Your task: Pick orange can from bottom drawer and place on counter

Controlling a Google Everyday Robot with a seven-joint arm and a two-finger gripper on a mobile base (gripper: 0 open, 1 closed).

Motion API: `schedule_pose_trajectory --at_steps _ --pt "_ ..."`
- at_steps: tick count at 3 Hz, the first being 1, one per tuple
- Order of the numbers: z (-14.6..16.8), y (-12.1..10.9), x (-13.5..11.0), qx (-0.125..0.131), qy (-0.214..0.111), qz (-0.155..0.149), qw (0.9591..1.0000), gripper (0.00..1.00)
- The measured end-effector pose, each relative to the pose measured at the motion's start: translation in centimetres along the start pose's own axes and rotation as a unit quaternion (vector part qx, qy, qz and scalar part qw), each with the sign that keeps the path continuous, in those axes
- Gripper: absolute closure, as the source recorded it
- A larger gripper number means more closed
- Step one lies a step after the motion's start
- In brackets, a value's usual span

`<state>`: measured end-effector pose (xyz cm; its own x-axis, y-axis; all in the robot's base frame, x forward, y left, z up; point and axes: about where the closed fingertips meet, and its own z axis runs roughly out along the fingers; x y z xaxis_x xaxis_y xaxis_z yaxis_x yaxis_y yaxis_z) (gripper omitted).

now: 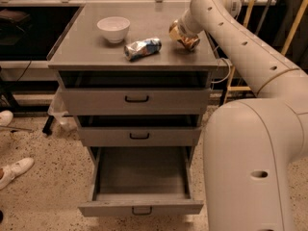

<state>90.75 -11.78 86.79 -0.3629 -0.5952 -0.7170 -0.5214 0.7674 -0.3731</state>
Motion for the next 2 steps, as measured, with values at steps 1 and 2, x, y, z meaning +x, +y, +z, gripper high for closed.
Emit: schedule_pose_trajectory --at_steps 1,2 --pt "0.00 0.00 0.00 0.000 0.000 0.000 1.0000 0.27" --pt "0.00 0.00 0.00 0.000 0.000 0.000 1.0000 0.05"
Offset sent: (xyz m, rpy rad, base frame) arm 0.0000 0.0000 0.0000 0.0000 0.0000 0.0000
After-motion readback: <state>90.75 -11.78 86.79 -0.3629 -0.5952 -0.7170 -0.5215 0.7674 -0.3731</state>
